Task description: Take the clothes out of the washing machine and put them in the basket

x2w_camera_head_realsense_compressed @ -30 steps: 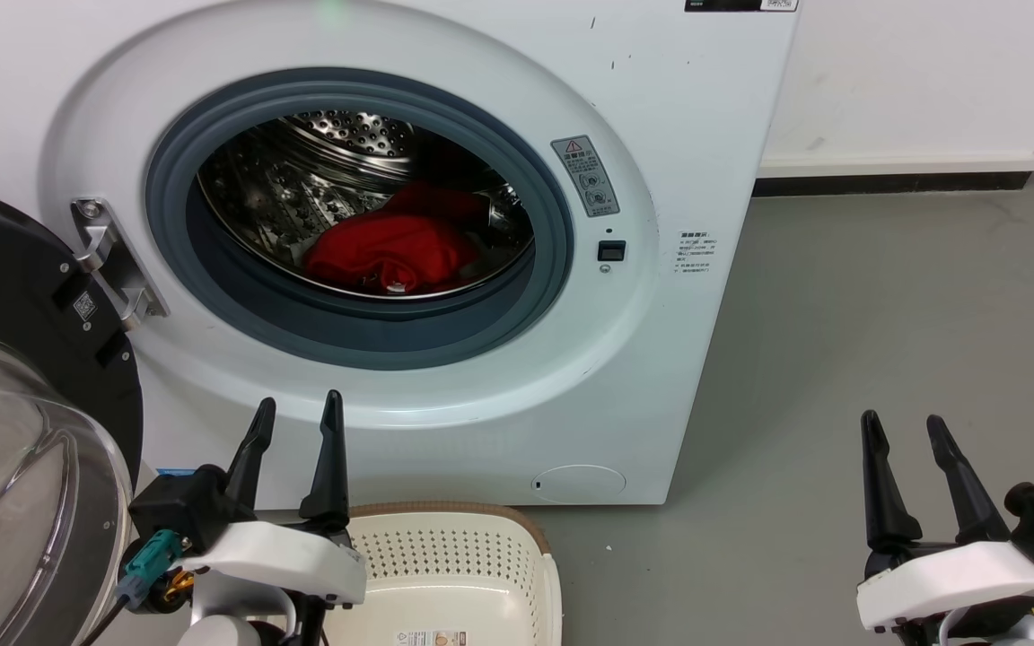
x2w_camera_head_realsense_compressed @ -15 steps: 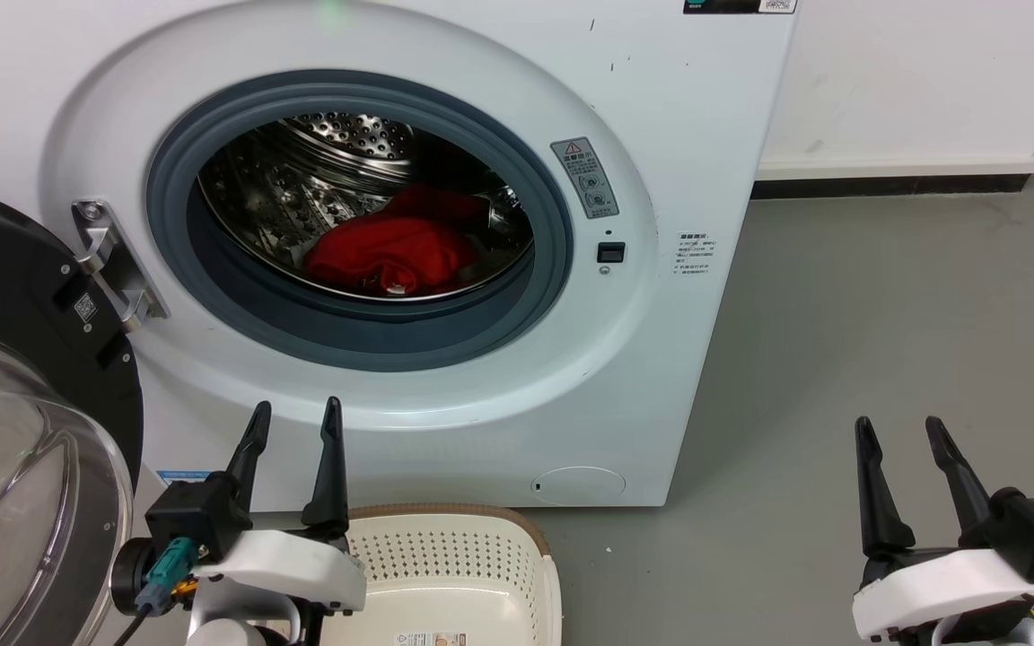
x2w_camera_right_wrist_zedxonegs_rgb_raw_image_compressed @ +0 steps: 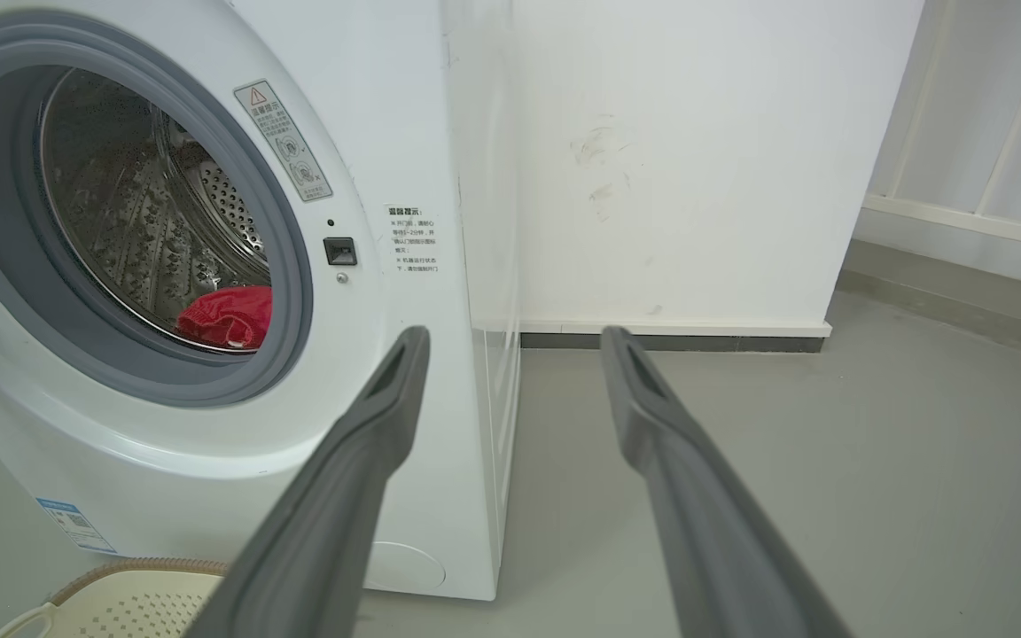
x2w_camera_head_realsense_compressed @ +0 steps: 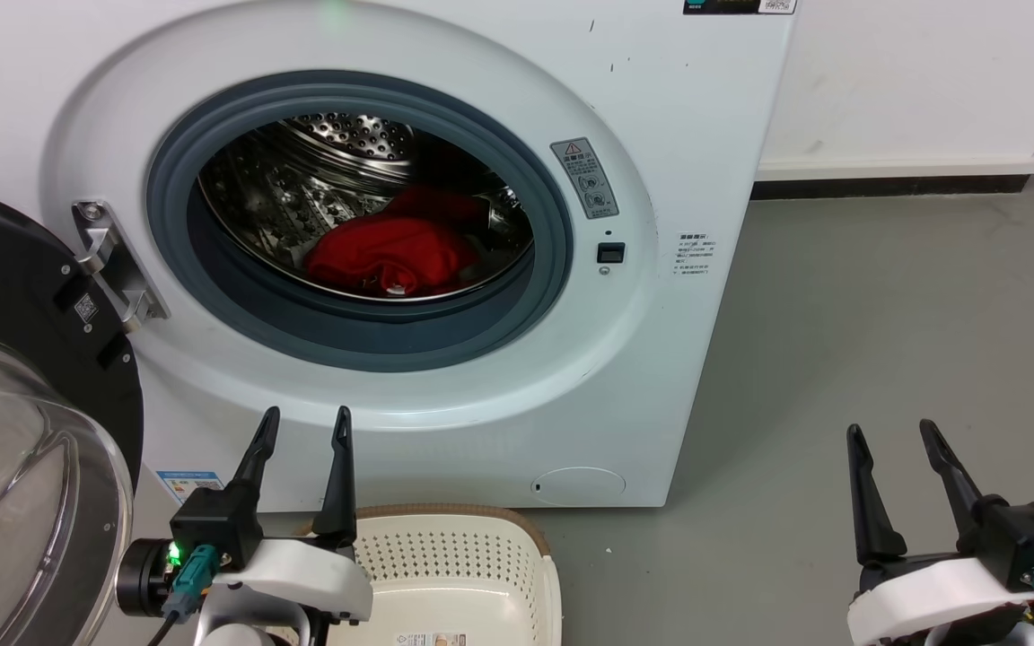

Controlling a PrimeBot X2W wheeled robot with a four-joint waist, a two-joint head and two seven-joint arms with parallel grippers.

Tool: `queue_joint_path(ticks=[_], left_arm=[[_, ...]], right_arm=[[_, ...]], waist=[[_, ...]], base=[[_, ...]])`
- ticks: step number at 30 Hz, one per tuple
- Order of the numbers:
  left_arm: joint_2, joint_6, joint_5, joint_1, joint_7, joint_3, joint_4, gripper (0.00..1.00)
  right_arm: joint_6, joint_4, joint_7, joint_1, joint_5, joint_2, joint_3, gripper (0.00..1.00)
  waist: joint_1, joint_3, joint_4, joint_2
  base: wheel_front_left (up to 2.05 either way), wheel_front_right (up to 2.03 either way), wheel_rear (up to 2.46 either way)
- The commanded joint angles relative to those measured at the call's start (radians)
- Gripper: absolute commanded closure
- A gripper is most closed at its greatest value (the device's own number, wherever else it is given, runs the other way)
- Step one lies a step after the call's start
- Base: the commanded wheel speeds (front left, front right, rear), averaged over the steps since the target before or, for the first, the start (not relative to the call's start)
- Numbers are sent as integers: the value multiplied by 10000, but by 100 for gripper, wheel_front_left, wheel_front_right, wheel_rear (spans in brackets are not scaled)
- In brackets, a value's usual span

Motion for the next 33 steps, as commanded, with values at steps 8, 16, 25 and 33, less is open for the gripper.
queue_joint_path(ticks=[8, 16, 25, 33], left_arm=[[-57, -26, 654, -80, -203, 118, 78, 0], [-151, -36, 1169, -51, -345, 177, 259, 0], [-239, -142, 1080, -98, -344, 298, 394, 0], [-270, -174, 1176, -112, -344, 375, 487, 0]], right_arm=[[-3, 4, -231, 129, -611, -12, 27, 0], [-3, -9, -338, 146, -1034, -11, 59, 0], [-3, 122, -353, 102, -890, -9, 45, 0], [-3, 175, -359, 101, -872, -9, 48, 0]], waist=[[0, -8, -15, 0], [0, -15, 15, 0], [0, -13, 61, 0], [0, -19, 110, 0]], base=[[0, 0, 0], [0, 0, 0], [0, 0, 0], [0, 0, 0]])
